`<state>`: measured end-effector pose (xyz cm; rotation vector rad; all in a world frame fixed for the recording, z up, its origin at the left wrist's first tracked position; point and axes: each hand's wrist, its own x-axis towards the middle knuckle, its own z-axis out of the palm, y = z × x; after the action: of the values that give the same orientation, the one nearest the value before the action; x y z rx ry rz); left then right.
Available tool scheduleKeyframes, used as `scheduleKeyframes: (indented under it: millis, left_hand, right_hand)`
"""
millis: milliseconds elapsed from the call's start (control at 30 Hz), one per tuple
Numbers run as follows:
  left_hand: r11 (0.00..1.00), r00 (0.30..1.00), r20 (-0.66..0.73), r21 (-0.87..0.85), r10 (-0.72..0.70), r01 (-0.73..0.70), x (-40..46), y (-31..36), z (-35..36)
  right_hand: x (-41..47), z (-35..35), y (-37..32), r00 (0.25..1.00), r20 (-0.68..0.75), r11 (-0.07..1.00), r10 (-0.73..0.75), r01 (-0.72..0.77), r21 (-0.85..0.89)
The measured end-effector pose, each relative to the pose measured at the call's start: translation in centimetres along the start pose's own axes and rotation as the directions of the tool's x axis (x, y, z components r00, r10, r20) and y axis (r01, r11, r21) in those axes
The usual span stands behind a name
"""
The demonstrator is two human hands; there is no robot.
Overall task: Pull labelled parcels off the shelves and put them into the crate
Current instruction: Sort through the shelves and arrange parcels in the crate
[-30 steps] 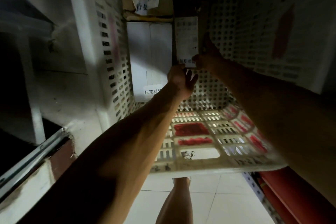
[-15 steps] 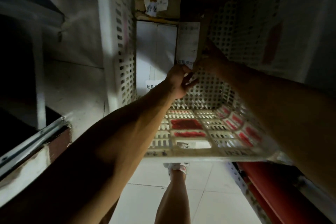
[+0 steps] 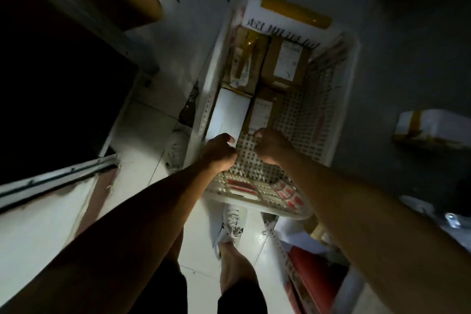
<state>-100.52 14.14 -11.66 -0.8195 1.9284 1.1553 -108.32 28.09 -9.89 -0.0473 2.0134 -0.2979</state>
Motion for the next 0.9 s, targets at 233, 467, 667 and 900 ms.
scheduleKeyframes:
  millis: [233, 467, 667, 900]
  left_hand:
    - [0.936, 0.970, -0.222, 0.352, 0.098, -0.014, -16.9, -1.4, -3.3]
    - [0.934, 0.925, -0.381, 0.332, 0.003, 0.134, -34.5, -6.4, -6.3]
    - [0.947, 0.829, -0.533, 0.143, -0.172, 0.288, -45.2, -13.4, -4.3]
    - [0.902, 0.693, -0.602, -0.115, -0.397, 0.417, -55.5, -23.5, 2.8]
  right_hand:
    - [-15.5, 1.7, -4.9, 0.966, -0.013, 0.806, -0.260, 0.210, -0.554]
    - [-29.4, 6.2, -9.0, 0.875, 0.095, 0.541, -0.475, 0.376, -0.752]
    - [-37.5, 12.8, -13.5, 0.827, 0.288, 0.205, -0.483, 0.426, -0.881]
    - [-44.8, 25.1, -15.6, 0.726, 0.500, -0.148, -0.472, 0.494, -0.857]
